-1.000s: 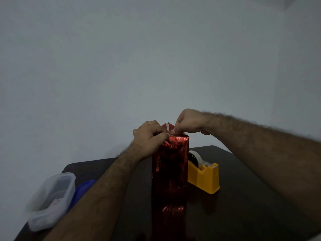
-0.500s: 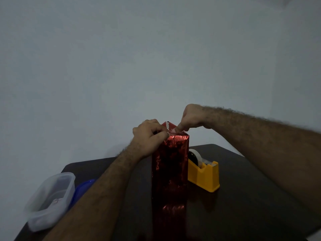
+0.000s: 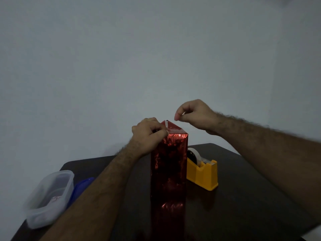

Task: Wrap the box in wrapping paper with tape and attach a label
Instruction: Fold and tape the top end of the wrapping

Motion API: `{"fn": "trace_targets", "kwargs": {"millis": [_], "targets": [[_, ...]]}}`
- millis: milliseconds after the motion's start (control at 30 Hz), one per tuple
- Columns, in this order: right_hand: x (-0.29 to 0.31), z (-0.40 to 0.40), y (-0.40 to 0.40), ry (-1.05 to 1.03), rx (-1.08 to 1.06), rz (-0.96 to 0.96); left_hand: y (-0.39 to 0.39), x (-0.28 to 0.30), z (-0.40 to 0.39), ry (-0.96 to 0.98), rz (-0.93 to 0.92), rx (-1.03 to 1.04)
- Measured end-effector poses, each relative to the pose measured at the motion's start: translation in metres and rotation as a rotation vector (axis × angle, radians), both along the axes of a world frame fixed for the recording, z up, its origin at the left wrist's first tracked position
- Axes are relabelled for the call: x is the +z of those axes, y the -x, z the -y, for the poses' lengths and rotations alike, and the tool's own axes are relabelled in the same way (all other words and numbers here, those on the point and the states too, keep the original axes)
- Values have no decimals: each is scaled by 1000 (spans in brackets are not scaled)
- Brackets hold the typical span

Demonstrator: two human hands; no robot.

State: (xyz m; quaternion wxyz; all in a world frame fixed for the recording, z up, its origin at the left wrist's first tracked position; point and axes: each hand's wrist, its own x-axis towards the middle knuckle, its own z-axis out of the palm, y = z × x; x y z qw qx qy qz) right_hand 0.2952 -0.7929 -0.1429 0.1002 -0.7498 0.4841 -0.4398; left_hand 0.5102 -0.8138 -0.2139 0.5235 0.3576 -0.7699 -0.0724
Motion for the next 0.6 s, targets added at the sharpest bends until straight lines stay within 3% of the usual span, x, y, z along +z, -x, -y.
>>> {"fn": "trace_targets", "kwargs": {"millis": [100, 233, 500, 600], "targets": [[-3, -1, -7, -79, 111, -76, 1, 1, -2, 9, 1, 2], [-14, 7, -3, -65, 84, -128, 0, 0, 0, 11, -4, 0], [-36, 21, 15, -62, 86, -40, 2, 0, -1, 11, -4, 4], [-35, 20, 17, 107, -21, -277, 2, 0, -2, 17, -5, 22]]}}
